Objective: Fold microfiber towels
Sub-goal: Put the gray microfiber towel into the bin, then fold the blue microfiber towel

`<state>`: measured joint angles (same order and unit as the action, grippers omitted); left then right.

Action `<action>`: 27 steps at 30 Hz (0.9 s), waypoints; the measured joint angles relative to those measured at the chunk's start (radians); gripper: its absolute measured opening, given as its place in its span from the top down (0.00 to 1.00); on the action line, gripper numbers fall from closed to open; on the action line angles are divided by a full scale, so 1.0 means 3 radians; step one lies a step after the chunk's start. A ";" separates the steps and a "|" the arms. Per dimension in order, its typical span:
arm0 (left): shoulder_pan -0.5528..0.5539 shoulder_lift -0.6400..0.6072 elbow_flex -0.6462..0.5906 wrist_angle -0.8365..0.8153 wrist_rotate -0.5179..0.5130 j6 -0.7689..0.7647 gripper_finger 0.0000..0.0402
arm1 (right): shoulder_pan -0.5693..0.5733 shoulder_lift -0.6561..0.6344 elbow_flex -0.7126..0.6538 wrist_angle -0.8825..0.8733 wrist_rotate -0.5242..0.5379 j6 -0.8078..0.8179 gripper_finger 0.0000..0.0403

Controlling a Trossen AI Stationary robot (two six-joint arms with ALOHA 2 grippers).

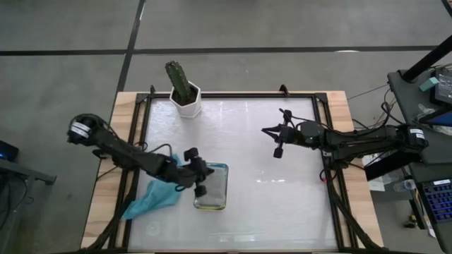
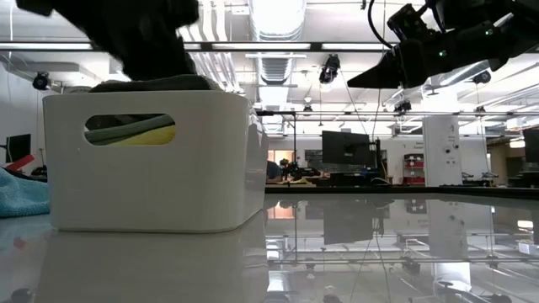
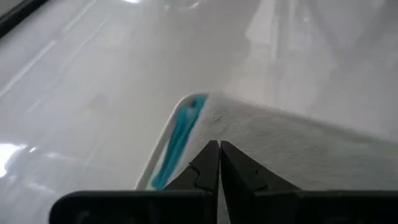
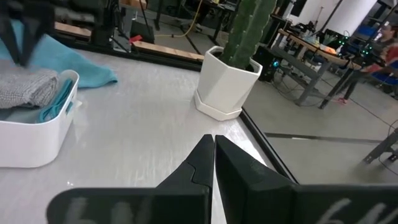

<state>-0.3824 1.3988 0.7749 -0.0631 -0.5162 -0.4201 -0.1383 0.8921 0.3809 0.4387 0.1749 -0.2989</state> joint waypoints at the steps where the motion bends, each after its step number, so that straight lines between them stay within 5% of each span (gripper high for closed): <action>1: 0.0015 0.0061 -0.0003 -0.0005 -0.0007 -0.0001 1.00 | 0.0000 0.0000 0.0000 0.0000 0.0000 0.0001 0.98; 9: 0.0017 0.0402 -0.0002 -0.0003 -0.0049 -0.0228 1.00 | 0.0000 0.0000 0.0000 -0.0002 0.0000 0.0005 0.98; 18: 0.0016 -0.0273 0.0187 -0.0307 0.0121 -0.0304 1.00 | 0.0000 0.0000 -0.0004 -0.0014 0.0001 0.0008 0.98; 27: 0.0012 -0.0883 0.0330 -0.2169 0.0846 -0.2287 1.00 | 0.0001 0.0000 -0.0006 -0.0044 0.0001 0.0000 0.98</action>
<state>-0.3786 1.1340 0.8738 -0.7138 -0.2624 -1.1062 -0.1381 0.8921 0.3790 0.4253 0.1753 -0.2989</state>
